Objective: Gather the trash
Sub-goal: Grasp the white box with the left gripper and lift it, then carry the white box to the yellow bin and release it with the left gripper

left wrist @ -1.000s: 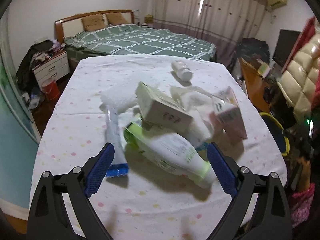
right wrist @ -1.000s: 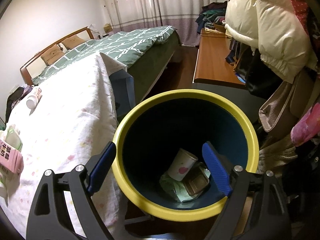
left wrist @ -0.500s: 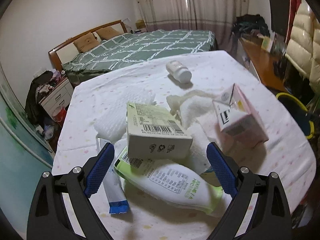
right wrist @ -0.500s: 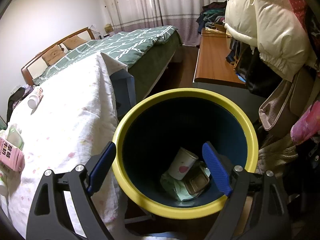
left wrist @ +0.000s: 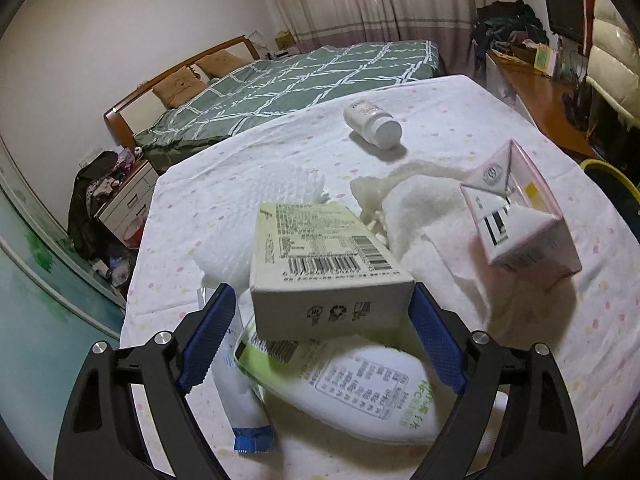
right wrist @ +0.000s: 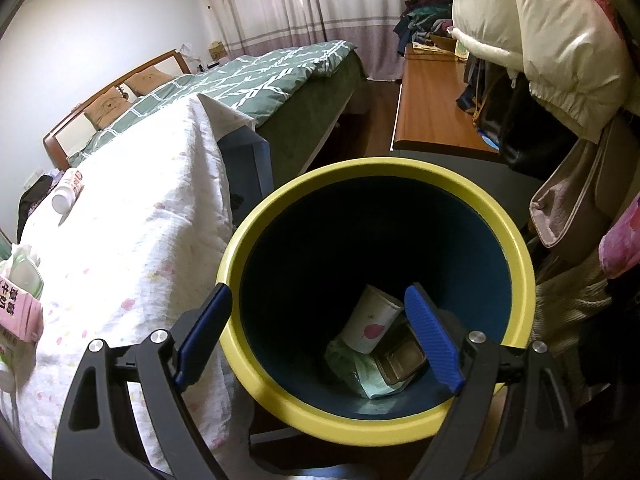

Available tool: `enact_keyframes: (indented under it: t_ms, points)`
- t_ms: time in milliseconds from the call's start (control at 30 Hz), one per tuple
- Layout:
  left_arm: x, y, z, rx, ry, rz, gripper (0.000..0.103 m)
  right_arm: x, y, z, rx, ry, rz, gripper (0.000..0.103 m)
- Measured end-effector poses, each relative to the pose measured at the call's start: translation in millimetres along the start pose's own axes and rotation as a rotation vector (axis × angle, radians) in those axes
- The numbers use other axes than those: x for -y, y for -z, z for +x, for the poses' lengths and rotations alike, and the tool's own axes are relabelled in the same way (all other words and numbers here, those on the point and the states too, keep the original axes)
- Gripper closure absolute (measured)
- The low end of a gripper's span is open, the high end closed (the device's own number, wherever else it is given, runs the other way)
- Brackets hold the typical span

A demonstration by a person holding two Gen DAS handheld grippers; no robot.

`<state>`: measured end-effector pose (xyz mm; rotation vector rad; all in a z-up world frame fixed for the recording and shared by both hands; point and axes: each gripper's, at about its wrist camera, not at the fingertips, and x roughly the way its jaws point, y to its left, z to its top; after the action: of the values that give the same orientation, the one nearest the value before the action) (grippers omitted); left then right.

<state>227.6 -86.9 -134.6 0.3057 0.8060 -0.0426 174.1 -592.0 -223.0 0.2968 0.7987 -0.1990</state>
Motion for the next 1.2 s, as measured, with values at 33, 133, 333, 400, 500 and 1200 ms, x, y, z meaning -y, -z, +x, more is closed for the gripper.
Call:
enact_keyframes:
  t_ms: [33,133,333,400,500,1200]
  points:
    - [-2,0,0,0.001,0.000,-0.007,0.021,1,0,0,-0.001,0.000,0.001,0.020]
    - [-5,-4,4,-0.003,0.003,-0.021,0.028,2,0,2,-0.004,-0.001,0.004,0.020]
    - [-8,-3,4,0.003,0.019,-0.041,0.029,2,2,4,-0.011,-0.010,0.007,0.020]
    - [-10,-3,-2,0.022,0.026,-0.053,0.030,1,2,3,-0.010,-0.013,0.005,0.020]
    - [-14,-5,-14,0.059,0.022,-0.069,0.030,0,2,-1,-0.004,-0.019,0.003,0.020]
    - [-6,-36,-152,0.344,0.091,-0.050,0.030,25,12,-45,0.069,-0.037,0.073,0.020]
